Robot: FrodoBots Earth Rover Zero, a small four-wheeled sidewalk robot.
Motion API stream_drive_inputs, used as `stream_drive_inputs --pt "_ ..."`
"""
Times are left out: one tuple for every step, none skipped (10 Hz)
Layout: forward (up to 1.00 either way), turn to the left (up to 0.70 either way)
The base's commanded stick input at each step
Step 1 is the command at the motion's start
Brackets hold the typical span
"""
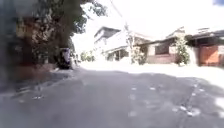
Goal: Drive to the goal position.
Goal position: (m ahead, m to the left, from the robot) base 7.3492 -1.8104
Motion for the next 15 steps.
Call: stream_drive_inputs --pt "1.0 0.09" --pt "1.0 0.04" --pt "1.0 0.03" --pt "1.0 0.03" --pt "1.0 0.02" --pt "1.0 0.04" --pt "1.0 0.1" --pt "1.0 0.19" --pt "1.0 0.16" --pt "1.0 0.03" --pt "1.0 0.03" --pt "1.0 0.03" --pt "1.0 0.03" --pt "1.0 0.04" --pt "1.0 0.04"
